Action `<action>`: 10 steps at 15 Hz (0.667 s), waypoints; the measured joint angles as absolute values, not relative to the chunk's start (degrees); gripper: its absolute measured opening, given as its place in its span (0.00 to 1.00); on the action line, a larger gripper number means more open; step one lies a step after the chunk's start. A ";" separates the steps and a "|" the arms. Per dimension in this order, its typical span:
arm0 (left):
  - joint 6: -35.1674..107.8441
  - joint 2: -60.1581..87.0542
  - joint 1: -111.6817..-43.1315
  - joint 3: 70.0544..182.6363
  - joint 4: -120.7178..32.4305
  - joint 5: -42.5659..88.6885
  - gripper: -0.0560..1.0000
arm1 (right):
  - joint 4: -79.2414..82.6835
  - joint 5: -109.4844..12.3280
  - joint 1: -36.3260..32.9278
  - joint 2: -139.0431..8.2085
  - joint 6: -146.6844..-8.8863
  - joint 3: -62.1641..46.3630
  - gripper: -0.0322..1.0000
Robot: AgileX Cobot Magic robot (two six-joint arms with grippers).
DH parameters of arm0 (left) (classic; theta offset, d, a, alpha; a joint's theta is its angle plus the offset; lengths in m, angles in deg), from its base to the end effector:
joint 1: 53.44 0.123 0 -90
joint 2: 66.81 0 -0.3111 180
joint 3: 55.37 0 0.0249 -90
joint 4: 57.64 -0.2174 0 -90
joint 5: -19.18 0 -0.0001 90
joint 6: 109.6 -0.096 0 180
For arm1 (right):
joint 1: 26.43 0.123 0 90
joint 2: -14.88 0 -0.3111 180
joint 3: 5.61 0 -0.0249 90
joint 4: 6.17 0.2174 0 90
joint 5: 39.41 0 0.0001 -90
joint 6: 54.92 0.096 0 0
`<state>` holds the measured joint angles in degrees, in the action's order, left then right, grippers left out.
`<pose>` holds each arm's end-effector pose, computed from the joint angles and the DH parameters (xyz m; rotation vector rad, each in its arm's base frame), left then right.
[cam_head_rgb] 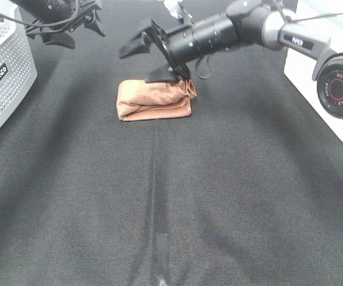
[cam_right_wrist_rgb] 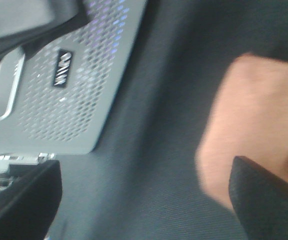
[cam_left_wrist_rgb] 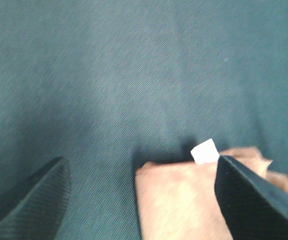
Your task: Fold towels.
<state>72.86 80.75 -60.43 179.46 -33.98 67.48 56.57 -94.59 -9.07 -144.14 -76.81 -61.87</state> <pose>0.5340 -0.0945 0.2357 -0.1083 2.4437 -0.5707 0.5073 0.2320 0.1633 -0.2362 2.4272 1.3252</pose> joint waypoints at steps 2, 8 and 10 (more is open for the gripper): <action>72.86 80.75 -60.43 179.46 -34.38 67.76 0.77 | 51.18 -93.96 -10.67 -144.77 -74.52 -61.87 0.85; 72.86 80.75 -60.43 179.46 -34.49 68.34 0.77 | 42.36 -98.54 -14.68 -146.15 -69.08 -61.87 0.84; 72.86 80.69 -60.43 179.46 -34.49 70.57 0.77 | 41.27 -100.37 -15.37 -145.69 -69.08 -61.87 0.84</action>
<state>72.86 80.69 -60.43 179.46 -34.49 70.57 41.27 -100.37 -15.37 -145.69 -69.08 -61.87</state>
